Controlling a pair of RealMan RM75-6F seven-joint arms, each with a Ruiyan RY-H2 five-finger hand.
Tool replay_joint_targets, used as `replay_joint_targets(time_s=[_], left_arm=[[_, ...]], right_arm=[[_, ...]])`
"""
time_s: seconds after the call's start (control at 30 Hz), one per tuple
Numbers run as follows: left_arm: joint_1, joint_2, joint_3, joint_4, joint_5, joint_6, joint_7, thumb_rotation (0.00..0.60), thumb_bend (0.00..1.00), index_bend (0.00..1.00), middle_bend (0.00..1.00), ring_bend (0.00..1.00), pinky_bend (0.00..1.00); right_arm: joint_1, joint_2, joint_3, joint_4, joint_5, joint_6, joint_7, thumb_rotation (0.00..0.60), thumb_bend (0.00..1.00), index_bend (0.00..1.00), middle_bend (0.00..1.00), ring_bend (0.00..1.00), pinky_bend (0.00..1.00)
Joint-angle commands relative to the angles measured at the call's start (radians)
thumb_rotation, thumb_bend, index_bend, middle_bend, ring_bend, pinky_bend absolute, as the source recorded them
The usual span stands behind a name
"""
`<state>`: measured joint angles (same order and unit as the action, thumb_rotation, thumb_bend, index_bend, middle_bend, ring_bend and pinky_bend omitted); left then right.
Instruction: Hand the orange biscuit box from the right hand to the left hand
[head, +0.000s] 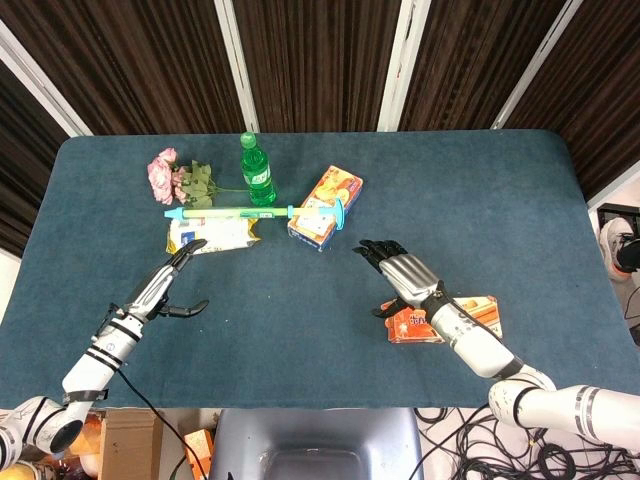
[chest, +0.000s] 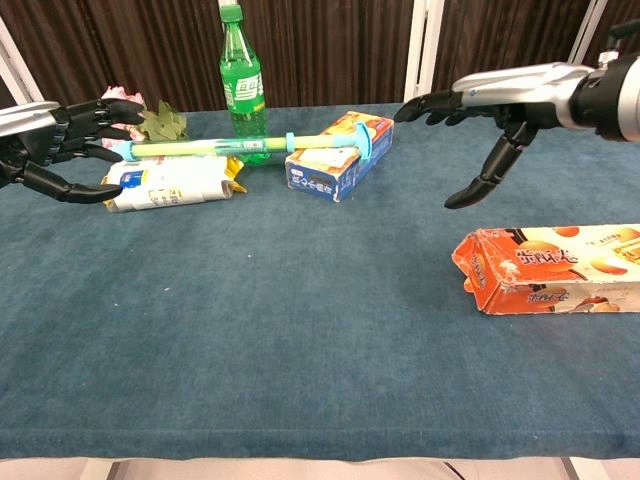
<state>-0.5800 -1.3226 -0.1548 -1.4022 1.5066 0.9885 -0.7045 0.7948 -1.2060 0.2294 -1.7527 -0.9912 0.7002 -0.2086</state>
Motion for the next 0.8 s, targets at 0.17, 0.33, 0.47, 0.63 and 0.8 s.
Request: replay_joint_targets(time_s=[0.17,0.33,0.47,0.63,0.8], left_arm=[[0.015,0.021,0.018,-0.022,-0.002,0.038,0.037,0.6,0.29,0.0,0.03,0.02,0.15],[0.052,0.072,0.046,-0.052,0.011,0.095,0.146,0.6,0.29,0.0,0.03,0.02,0.15],[0.1,0.106,0.071,-0.081,0.004,0.152,0.263,0.6,0.29,0.0,0.03,0.02,0.14],[0.155,0.147,0.106,-0.116,0.013,0.214,0.376,0.6,0.29,0.0,0.03,0.01,0.13],[0.177,0.155,0.117,-0.13,-0.004,0.225,0.437,0.6,0.29,0.0,0.03,0.01,0.13]], right_arm=[[-0.009,0.02,-0.04,-0.006,-0.018,0.039,-0.016,0.6,0.1,0.0,0.0,0.0,0.0],[-0.073,0.07,-0.117,-0.046,-0.095,0.083,-0.015,0.6,0.1,0.0,0.0,0.0,0.0],[-0.141,0.12,-0.183,-0.046,-0.184,0.109,0.033,0.6,0.1,0.0,0.0,0.0,0.0],[-0.243,0.157,-0.271,0.025,-0.314,0.188,0.092,0.6,0.1,0.0,0.0,0.0,0.0],[-0.315,0.147,-0.326,0.156,-0.41,0.229,0.24,0.6,0.1,0.0,0.0,0.0,0.0]])
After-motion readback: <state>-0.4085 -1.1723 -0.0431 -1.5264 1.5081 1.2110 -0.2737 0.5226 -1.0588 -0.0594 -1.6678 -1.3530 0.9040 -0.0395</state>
